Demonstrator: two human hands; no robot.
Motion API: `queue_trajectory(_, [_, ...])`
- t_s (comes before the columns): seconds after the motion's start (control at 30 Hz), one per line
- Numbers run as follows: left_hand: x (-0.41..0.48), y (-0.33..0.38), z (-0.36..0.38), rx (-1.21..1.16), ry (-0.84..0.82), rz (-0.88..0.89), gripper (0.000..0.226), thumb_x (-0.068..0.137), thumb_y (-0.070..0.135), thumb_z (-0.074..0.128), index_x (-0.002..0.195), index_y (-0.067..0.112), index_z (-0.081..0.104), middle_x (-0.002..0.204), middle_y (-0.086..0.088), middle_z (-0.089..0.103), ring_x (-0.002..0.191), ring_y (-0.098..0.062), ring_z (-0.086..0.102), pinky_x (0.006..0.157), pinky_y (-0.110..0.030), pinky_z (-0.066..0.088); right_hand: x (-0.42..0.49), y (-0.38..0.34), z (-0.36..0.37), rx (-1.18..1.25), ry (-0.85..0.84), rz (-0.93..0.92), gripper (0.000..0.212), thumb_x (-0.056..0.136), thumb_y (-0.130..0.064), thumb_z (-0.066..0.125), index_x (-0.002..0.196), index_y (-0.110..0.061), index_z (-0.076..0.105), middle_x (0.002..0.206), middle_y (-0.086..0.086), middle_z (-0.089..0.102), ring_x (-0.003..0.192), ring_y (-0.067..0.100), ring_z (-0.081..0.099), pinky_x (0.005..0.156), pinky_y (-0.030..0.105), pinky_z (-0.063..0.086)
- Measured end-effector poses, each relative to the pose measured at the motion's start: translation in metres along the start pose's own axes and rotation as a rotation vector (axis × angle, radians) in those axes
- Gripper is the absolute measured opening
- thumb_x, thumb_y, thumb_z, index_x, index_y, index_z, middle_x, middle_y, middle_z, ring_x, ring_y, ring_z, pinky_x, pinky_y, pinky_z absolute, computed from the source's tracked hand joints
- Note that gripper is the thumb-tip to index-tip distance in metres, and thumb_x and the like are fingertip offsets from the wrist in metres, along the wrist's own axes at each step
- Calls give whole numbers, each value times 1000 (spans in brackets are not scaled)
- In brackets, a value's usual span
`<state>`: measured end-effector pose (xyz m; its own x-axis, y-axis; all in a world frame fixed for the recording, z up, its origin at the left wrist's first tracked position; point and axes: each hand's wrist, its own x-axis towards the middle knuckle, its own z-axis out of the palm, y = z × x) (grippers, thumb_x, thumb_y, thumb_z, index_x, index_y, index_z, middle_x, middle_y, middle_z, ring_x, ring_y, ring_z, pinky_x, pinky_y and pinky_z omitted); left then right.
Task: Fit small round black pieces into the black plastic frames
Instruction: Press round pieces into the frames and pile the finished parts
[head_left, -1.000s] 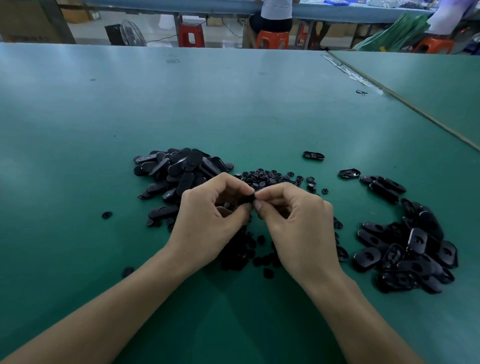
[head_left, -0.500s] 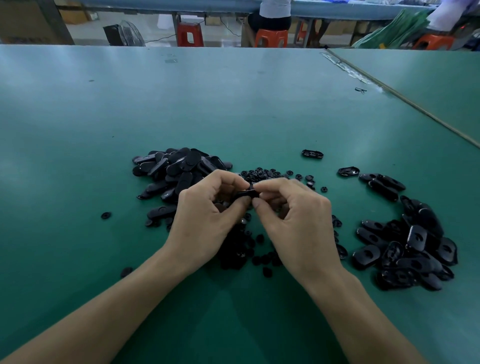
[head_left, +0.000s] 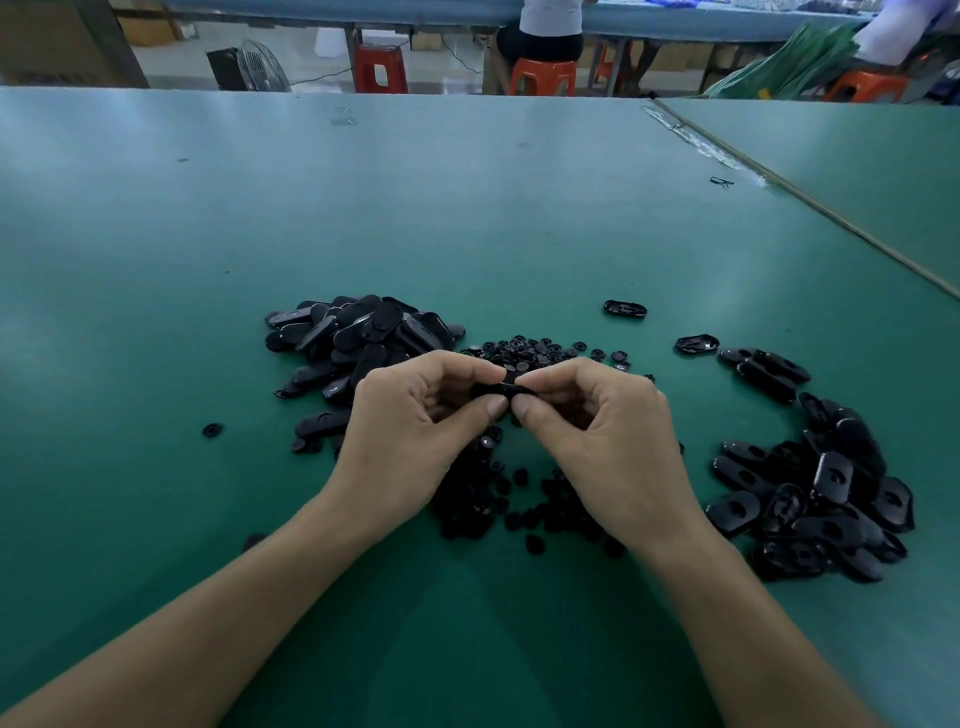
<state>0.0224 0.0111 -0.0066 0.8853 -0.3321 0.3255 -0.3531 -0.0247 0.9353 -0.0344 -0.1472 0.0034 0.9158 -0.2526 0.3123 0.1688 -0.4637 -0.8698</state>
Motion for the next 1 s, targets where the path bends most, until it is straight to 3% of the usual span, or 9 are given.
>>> queue_trajectory(0.23, [1,1,0,-29,11,-28,37,77,-1,81,93,31,75,84,7,78,76,-7,73,73,-18,58,3,-4,-2,-7,-10,-4,18,82,-10,78,78,-27,72,73,-18,72,64,-2,65,61,8,47])
queue_trajectory(0.5, [0,2,-2,-89,22,-64,35,75,-2,82,94,26,76,79,2,78,69,-7,72,67,-17,57,3,-3,-2,6,-13,15,18,83,-13,79,80,-29,74,76,-18,73,69,-1,69,64,9,49])
queue_trajectory(0.77, [0,-2,-1,-49,68,-21,30,77,-2,83,85,26,77,72,-1,75,57,-13,70,55,-22,57,3,-5,-2,-17,-28,14,14,86,-13,77,89,-28,77,79,-17,74,76,-1,70,70,11,51])
queue_trajectory(0.9, [2,-7,0,-62,122,-15,21,83,5,77,88,26,78,74,-1,74,64,-16,71,56,-23,56,13,-7,-3,-104,68,27,16,92,-17,68,102,-27,76,81,-19,72,81,-7,66,71,3,44])
queue_trajectory(1.0, [7,-10,-3,-126,227,-42,24,91,-1,69,91,21,77,75,0,72,67,-12,68,60,-24,57,31,-2,-11,-292,113,62,23,97,-15,60,115,-22,72,101,-11,70,88,-3,62,78,4,40])
